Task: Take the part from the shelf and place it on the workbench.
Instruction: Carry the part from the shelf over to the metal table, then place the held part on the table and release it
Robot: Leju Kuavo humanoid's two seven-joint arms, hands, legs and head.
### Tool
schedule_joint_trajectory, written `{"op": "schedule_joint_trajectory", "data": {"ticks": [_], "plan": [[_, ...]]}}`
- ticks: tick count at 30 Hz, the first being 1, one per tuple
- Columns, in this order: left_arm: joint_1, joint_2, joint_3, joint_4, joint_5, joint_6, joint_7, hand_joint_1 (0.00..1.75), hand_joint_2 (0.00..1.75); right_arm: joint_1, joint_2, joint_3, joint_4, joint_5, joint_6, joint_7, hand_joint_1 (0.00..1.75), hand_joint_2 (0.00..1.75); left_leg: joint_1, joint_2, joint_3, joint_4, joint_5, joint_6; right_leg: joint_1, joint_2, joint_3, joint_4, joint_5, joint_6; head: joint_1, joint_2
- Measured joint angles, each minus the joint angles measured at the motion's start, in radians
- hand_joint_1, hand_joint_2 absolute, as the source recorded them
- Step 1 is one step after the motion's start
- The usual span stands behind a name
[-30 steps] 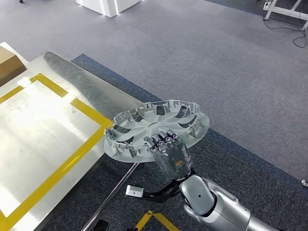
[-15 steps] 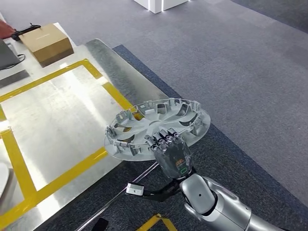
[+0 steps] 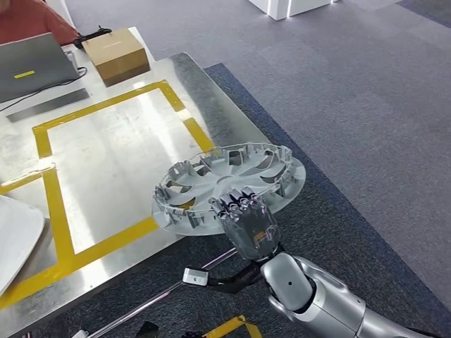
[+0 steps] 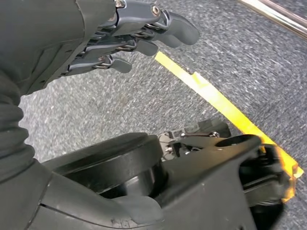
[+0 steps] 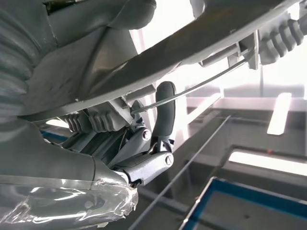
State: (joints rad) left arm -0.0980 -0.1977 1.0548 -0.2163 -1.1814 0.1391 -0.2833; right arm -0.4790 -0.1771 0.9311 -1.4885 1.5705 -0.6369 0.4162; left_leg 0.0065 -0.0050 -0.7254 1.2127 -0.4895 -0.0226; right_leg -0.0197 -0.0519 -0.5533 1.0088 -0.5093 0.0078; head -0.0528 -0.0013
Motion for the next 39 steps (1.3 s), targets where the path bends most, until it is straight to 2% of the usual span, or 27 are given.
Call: {"op": "schedule_joint_trajectory", "data": {"ticks": [2,3,5,8,18,25,32,34,36,38,39], "plan": [[0.000,0.000,0.000,0.000,0.000,0.002,0.003,0.00,1.75,0.007,0.009,-0.002,0.004,0.000,0.008,-0.027,1.75,1.75,-0.003,0.007,0.068,-0.125,0.052,0.008,0.002,-0.011,0.007,0.000,-0.007,0.007,0.000,0.000],[0.000,0.001,0.000,0.000,0.000,0.003,0.006,0.00,1.75,0.015,0.018,-0.011,0.006,0.000,0.014,-0.055,1.75,1.75,-0.005,0.010,0.091,-0.167,0.059,0.013,0.005,-0.015,0.008,0.001,-0.009,0.011,0.001,0.000],[0.001,0.000,0.000,0.000,-0.003,0.008,0.012,0.00,1.75,0.040,0.039,-0.038,0.012,0.000,0.025,-0.119,1.75,1.75,-0.007,0.012,0.105,-0.195,0.052,0.014,0.010,-0.017,0.007,0.003,-0.013,0.010,0.002,0.000],[0.001,0.000,0.000,0.001,-0.015,0.029,0.029,0.00,1.75,0.070,0.067,-0.076,0.021,0.001,0.044,-0.166,1.75,1.75,-0.007,0.011,0.106,-0.199,0.050,0.013,0.009,-0.016,0.009,-0.002,-0.012,0.004,0.003,0.000],[0.000,0.008,-0.002,0.001,-0.044,0.080,0.081,0.00,1.75,0.099,0.104,-0.108,0.050,0.001,0.065,-0.165,1.75,1.75,-0.010,0.012,0.106,-0.199,0.049,0.025,0.007,-0.014,0.013,-0.016,-0.003,0.021,0.002,0.000],[-0.001,0.010,-0.024,0.001,-0.100,0.125,0.102,0.00,1.75,0.102,0.116,-0.108,0.063,0.001,0.066,-0.156,1.75,1.75,-0.009,0.012,0.107,-0.199,0.050,0.026,0.009,-0.014,0.013,-0.015,-0.003,0.022,0.002,0.000],[-0.013,0.011,-0.059,0.001,-0.120,0.128,0.092,0.00,1.75,0.087,0.126,-0.103,0.077,0.002,0.072,-0.138,1.75,1.75,-0.007,0.012,0.107,-0.199,0.051,0.026,0.010,-0.013,0.013,-0.014,-0.003,0.022,0.002,0.000],[-0.017,0.012,-0.062,0.001,-0.119,0.127,0.088,0.00,1.75,0.071,0.126,-0.097,0.084,0.002,0.072,-0.113,1.75,1.75,-0.010,0.013,0.106,-0.196,0.048,0.033,0.008,-0.014,0.014,-0.017,-0.001,0.027,0.002,0.000],[-0.017,0.014,-0.063,0.001,-0.115,0.124,0.087,0.00,1.75,0.053,0.126,-0.083,0.090,0.002,0.072,-0.090,1.75,1.75,-0.012,0.012,0.109,-0.201,0.048,0.044,0.007,-0.018,0.016,-0.023,0.001,0.035,0.001,0.000],[-0.018,0.014,-0.064,0.001,-0.109,0.117,0.090,0.00,1.75,0.036,0.126,-0.068,0.098,0.002,0.072,-0.073,1.75,1.75,-0.005,0.007,0.122,-0.223,0.058,0.051,0.007,-0.001,0.009,-0.006,-0.012,0.040,0.004,0.000],[-0.019,0.015,-0.064,0.001,-0.106,0.113,0.093,0.00,1.75,0.029,0.127,-0.062,0.102,0.002,0.072,-0.068,1.75,1.75,-0.001,0.002,0.129,-0.234,0.062,0.054,0.007,0.014,-0.009,0.030,-0.033,0.040,0.006,0.000]]}}
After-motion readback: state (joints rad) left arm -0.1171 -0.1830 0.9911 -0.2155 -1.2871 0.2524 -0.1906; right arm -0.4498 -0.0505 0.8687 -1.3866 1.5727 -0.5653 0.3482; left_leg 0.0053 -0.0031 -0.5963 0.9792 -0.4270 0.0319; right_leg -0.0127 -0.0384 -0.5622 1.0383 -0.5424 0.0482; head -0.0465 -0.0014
